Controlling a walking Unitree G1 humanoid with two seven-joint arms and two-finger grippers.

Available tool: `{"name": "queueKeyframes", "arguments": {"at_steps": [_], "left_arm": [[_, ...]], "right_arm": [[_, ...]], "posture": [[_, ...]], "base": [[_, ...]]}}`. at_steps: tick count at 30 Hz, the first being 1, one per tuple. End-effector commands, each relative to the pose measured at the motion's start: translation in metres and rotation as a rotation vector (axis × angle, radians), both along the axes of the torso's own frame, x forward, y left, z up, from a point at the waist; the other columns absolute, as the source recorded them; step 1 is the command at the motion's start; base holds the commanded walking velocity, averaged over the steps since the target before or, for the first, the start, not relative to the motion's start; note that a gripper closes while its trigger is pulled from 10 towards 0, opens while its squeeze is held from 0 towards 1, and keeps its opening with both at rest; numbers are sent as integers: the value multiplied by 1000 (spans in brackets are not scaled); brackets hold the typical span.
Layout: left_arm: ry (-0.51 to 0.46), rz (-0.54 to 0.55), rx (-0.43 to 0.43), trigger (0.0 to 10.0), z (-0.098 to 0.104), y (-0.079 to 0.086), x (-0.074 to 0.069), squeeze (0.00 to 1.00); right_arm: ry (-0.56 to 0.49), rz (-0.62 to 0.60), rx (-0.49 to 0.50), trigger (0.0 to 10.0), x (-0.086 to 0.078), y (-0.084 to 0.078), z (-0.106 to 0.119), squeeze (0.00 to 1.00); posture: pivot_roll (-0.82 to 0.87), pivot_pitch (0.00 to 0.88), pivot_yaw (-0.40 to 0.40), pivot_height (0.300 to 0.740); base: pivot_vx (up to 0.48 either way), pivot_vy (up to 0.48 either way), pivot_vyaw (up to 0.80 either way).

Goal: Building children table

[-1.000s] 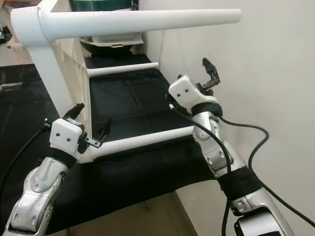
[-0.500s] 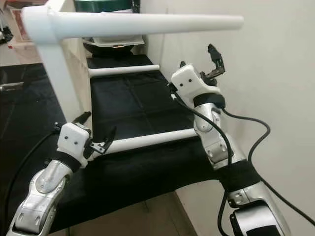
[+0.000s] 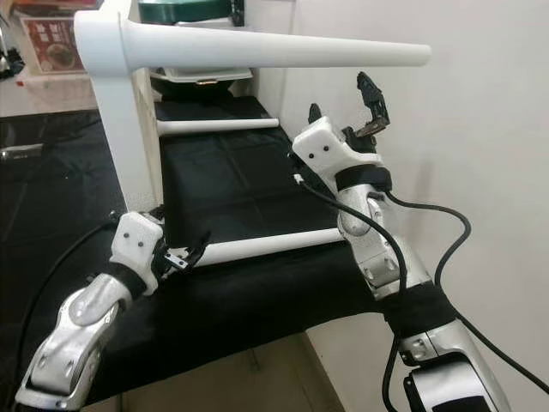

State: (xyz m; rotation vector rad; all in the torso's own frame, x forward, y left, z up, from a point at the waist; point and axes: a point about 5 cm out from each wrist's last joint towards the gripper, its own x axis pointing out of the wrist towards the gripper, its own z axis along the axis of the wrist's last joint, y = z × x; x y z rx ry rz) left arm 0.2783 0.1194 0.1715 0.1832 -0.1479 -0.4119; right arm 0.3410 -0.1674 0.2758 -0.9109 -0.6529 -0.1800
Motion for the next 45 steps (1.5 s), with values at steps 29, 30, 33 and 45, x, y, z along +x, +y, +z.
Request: {"name": "queueKeyframes", "arguments": {"at_steps": [29, 30, 33, 45], "left_arm": [[132, 61, -15, 10000, -18, 4, 21, 0], [132, 61, -15, 10000, -18, 4, 21, 0], [130, 68, -15, 10000, -18, 5, 22, 0], [136, 83, -9, 10000, -21, 6, 23, 0]], "right_arm": [[-114, -51, -326, 10000, 25, -21, 50, 0], [-114, -51, -326, 10000, 25, -21, 50, 0], [12, -76, -364, 10000, 40, -27, 46, 0], [49, -147, -462, 10000, 58, -34, 68, 0]], "posture": [[-20, 0, -16, 740], [-20, 0, -16, 740], [-17, 0, -20, 740], [-11, 0, -32, 740]], "base": [[0, 0, 0], [0, 0, 0], [0, 0, 0], [0, 0, 0]]}}
